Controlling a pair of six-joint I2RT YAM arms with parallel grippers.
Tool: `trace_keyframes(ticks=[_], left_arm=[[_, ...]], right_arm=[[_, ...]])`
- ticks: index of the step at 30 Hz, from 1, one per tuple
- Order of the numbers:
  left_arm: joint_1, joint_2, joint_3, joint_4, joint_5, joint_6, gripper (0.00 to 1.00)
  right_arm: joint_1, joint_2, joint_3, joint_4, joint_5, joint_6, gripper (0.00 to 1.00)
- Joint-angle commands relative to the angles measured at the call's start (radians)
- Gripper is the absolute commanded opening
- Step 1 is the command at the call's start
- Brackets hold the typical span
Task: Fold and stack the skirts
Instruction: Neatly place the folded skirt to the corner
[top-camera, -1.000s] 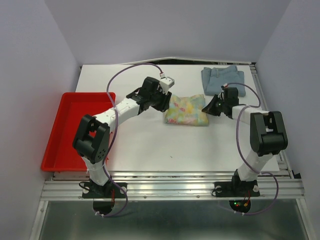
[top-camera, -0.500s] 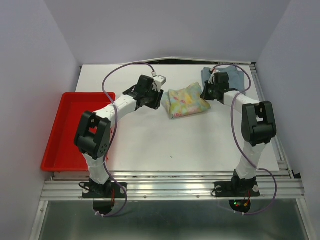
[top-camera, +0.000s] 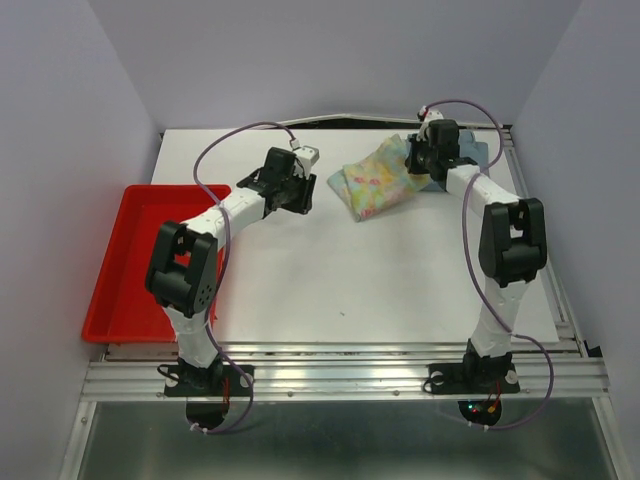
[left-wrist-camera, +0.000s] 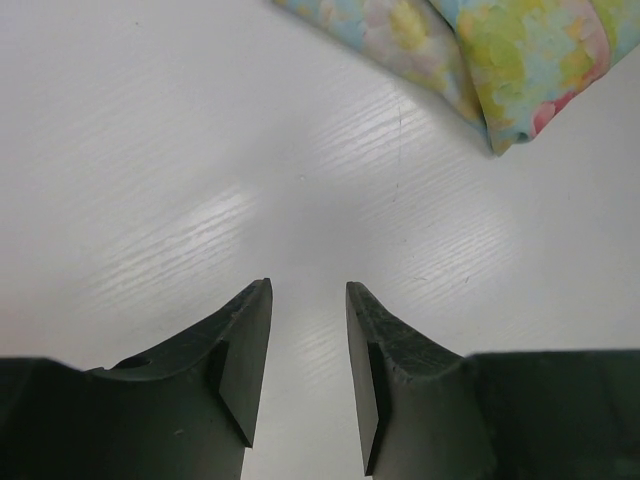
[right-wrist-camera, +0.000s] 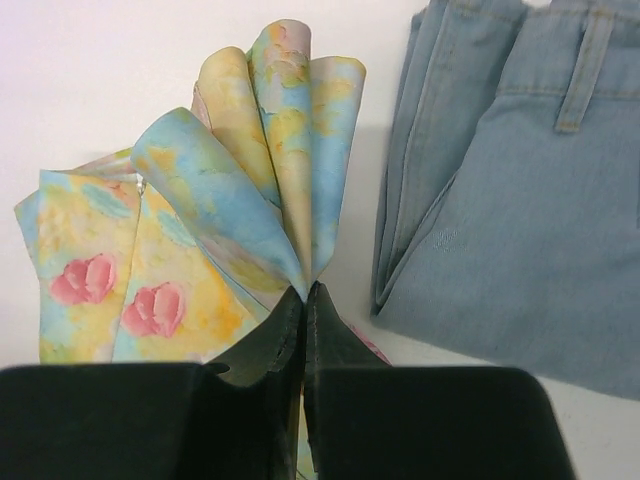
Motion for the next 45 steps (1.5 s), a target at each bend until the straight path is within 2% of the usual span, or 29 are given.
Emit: trace_keyframes(ticks=[1, 13, 24, 33, 45], left_arm=[[0.005, -0.026, -0.019, 0.029, 0.021, -0.011, 0.47], [0.017, -0.029, -0.042, 0.035, 0.038, -0.013, 0.46], [0.022, -0.023, -0.04, 0.038, 0.057, -0.013, 0.45], [0.022, -0.014, -0.034, 0.035, 0.057, -0.013, 0.45], [0.022, -0.002, -0.033, 0.032, 0.051, -0.013, 0.45]], right_arm=[[0.009, 0.016, 0.097, 0.095, 0.088, -0.02, 0.01], [-0.001, 0.084, 0.226, 0.166, 0.216, -0.057, 0.01], [-0.045, 0.053, 0.244, 0.165, 0.199, -0.181, 0.01], [-0.112, 0.069, 0.317, 0.165, 0.176, -0.192, 0.01], [-0.131, 0.041, 0.344, 0.152, 0.159, -0.215, 0.01]])
